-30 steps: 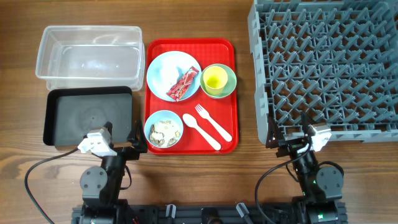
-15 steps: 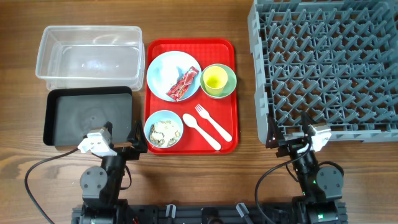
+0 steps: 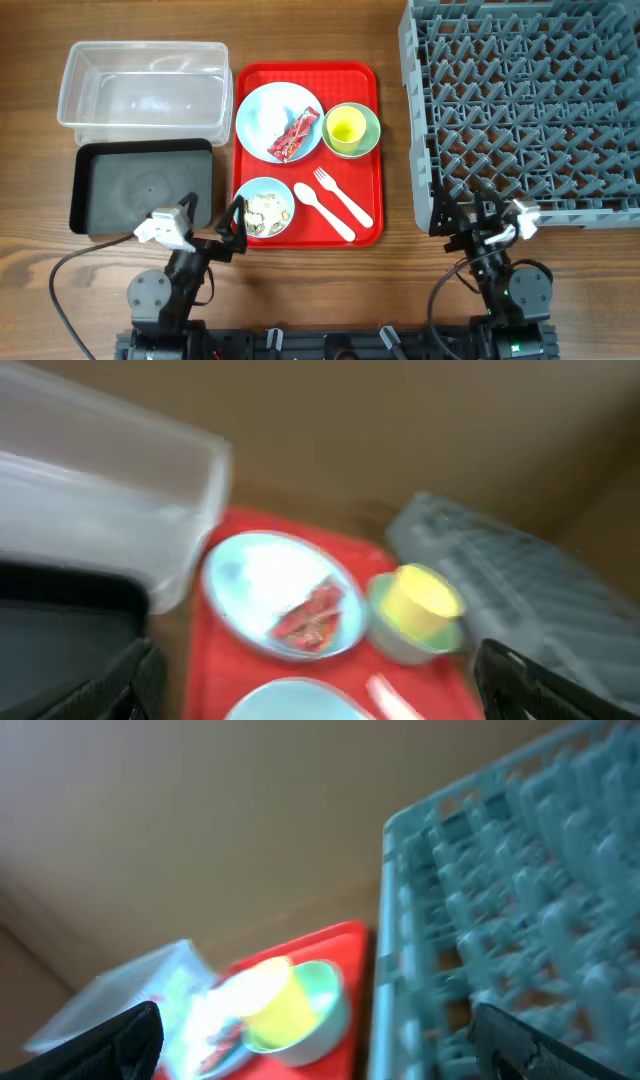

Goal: Sort waste into correct bins and load items into the dishwasher rack

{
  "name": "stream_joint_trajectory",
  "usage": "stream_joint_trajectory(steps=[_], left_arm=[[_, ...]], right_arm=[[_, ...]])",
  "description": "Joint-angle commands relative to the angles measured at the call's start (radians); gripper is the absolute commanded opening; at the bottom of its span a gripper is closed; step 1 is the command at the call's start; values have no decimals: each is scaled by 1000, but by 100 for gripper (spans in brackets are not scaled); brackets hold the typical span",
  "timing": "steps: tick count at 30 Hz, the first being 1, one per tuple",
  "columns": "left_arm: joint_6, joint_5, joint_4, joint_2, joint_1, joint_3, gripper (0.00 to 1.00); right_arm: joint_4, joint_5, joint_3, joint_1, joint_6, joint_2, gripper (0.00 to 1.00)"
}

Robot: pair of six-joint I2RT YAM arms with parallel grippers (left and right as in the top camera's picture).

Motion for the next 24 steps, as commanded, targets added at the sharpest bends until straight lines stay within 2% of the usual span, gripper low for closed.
stream_joint_trajectory(steps=[1,4,7,11,15,21,24], left_arm=[[-68,194,105,-4,7,25,100],[-116,193,111,19,7,95,100],[-119,193,79,104,7,197,100],[-119,198,-19,288,7,376,100],[-105,217,-227,583,7,666,100],[100,245,-581,993,-18,1126,100],[60,272,-669,1115,-23,1252,100]], right_arm=[[3,-195,32,-6,152,7,100],[-18,-276,106,-6,146,8,100],[-61,-319,216,-6,55,28,100],[-251,-296,426,-6,-62,135,100],[-495,-235,669,-6,-144,338,100],[-871,-80,1047,-6,-305,730,100],[-982,-105,1160,-6,-315,877,100]])
